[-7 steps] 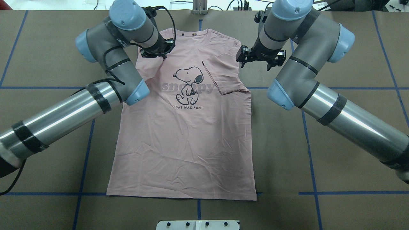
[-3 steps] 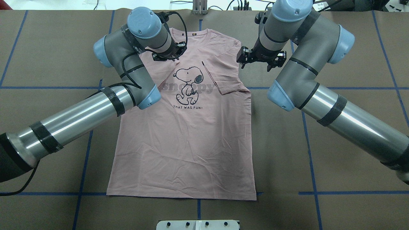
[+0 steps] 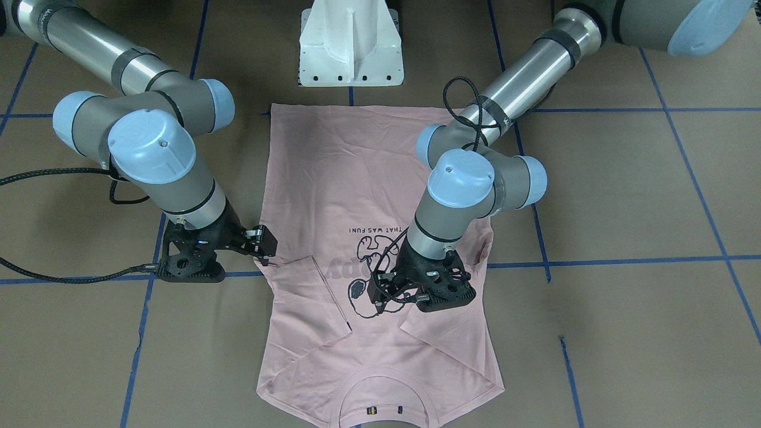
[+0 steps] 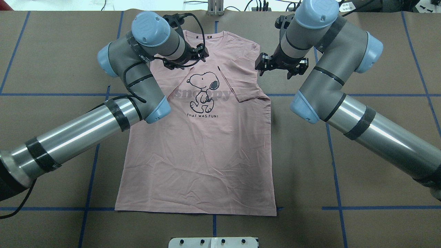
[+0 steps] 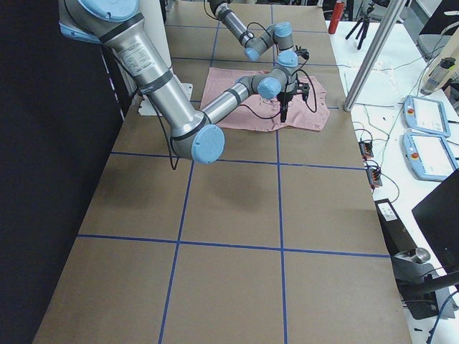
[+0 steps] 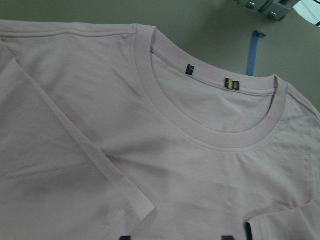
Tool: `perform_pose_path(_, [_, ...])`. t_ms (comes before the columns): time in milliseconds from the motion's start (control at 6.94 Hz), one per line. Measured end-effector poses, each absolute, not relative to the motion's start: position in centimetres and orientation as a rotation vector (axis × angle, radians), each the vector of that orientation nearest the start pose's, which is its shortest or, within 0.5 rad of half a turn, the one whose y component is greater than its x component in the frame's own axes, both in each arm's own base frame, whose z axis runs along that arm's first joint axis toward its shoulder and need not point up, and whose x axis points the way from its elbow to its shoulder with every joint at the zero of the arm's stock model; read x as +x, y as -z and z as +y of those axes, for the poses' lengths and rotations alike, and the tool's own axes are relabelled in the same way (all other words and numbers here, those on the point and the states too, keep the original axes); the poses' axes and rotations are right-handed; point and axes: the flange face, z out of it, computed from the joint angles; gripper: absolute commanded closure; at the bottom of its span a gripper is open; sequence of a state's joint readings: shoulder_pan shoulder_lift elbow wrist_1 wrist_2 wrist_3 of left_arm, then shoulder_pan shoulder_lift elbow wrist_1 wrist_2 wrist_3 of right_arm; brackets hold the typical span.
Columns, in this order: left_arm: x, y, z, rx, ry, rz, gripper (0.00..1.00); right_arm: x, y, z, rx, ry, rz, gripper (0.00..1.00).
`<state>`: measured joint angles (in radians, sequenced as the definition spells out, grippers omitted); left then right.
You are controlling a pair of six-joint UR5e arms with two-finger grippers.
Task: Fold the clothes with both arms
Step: 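Move both grippers to the shirt's side edges near the hem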
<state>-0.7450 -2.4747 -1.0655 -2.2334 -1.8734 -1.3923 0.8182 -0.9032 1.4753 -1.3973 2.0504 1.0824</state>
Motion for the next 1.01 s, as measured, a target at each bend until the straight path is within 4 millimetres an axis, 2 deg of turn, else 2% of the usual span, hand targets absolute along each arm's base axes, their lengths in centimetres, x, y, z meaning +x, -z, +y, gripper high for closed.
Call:
perform_pose_path(144, [52.1, -24.0, -61.8, 0.202, 0.334, 1.069, 0.00, -43.7, -28.5, -56.7, 0.076, -0.132, -0.874, 0.00])
perform_pose_path(288, [49.9, -24.8, -59.4, 0.176, 0.322, 1.061, 0.00, -44.1, -28.8, -53.6, 0.076, -0.144, -0.885, 0.00])
perform_pose_path(432, [47.0, -25.6, -56.5, 0.171, 0.300, 1.054, 0.00, -44.5, -29.2, -49.4, 0.079, -0.159, -0.889, 0.00])
perform_pose_path(577, [43.7, -26.7, -53.2, 0.184, 0.254, 1.035, 0.00, -45.4, -30.1, -43.8, 0.075, -0.190, -0.885, 0.00])
perform_pose_path(865, [37.6, -30.1, -47.4, 0.223, 0.144, 0.972, 0.00, -47.0, -31.9, -31.3, 0.084, -0.232, -0.868, 0.00])
perform_pose_path(1009, [35.7, -31.5, -45.7, 0.229, 0.123, 0.953, 0.00, -48.1, -32.3, -26.3, 0.086, -0.249, -0.866, 0.00])
